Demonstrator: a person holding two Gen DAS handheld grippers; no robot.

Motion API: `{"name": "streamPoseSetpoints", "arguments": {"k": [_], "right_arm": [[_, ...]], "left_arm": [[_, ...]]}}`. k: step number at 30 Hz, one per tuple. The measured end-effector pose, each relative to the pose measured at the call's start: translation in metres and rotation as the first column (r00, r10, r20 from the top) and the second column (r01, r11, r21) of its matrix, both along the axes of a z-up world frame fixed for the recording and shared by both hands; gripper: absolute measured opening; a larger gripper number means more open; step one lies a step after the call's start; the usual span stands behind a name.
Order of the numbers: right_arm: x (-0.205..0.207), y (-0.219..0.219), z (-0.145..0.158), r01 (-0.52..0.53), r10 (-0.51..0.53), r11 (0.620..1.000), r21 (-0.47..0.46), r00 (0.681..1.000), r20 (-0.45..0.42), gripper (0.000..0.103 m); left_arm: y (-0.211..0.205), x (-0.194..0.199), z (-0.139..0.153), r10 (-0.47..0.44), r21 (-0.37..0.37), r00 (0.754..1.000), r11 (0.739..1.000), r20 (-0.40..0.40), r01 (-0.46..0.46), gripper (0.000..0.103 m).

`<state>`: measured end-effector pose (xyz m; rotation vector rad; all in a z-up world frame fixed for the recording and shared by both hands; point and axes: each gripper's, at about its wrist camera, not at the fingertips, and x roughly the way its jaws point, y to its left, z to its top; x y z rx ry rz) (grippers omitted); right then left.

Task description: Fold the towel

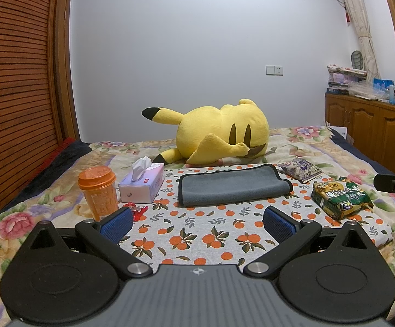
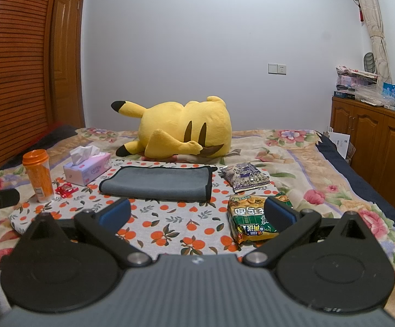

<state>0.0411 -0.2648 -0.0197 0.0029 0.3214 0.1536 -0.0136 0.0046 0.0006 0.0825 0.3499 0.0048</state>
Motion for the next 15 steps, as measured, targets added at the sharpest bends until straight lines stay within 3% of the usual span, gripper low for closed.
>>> {"name": "streamPoseSetpoints", "arguments": {"k": [15], "right_arm": [[-0.0001, 0.0002, -0.0001, 0.001, -0.001, 1.000, 0.000, 1.000, 0.000, 0.103]], "left_arm": [[0.0016, -0.0015, -0.0024, 0.001, 0.000, 1.000, 1.000, -0.003, -0.001, 0.103]]}}
